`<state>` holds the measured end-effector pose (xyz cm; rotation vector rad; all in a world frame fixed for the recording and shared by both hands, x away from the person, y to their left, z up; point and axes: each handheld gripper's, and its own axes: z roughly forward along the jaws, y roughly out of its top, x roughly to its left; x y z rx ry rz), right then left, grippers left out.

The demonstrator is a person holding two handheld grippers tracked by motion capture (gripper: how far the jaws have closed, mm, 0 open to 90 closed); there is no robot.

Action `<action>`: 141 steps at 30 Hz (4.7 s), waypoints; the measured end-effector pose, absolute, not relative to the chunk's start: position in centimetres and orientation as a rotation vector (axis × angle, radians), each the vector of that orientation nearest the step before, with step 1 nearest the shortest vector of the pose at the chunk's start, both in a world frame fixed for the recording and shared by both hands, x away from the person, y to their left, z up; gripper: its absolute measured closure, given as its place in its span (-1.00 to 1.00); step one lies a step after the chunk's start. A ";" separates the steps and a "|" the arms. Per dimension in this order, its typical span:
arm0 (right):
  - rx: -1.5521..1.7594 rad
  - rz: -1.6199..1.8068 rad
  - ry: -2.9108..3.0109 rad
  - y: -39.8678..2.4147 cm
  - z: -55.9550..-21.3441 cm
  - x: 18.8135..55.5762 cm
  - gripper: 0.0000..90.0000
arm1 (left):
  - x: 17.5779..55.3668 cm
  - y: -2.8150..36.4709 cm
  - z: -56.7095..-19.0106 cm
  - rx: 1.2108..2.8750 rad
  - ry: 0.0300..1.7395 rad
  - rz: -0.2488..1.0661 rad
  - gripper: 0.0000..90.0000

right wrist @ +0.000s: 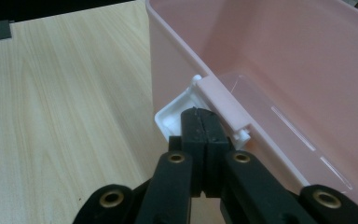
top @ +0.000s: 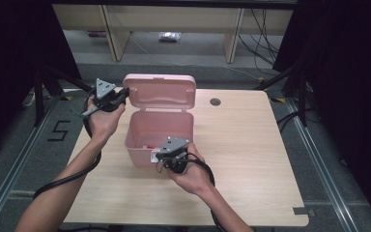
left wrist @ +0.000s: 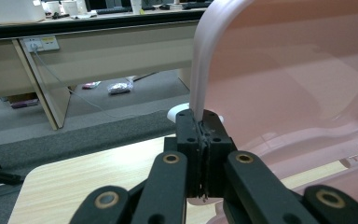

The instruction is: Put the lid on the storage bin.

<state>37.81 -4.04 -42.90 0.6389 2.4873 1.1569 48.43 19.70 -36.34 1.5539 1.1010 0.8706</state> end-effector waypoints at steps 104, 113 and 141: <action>0.925 1.353 2.111 -11.3 -37.4 41.7 1.00 | 45.1 19.6 -38.1 1.545 1.056 0.940 0.94; 0.947 1.349 2.090 -11.6 -37.3 42.0 1.00 | 44.7 19.7 -38.3 1.549 1.049 0.936 0.93; 0.942 1.359 2.067 -12.1 -36.8 42.6 1.00 | 43.4 20.0 -39.1 1.560 1.046 0.911 0.91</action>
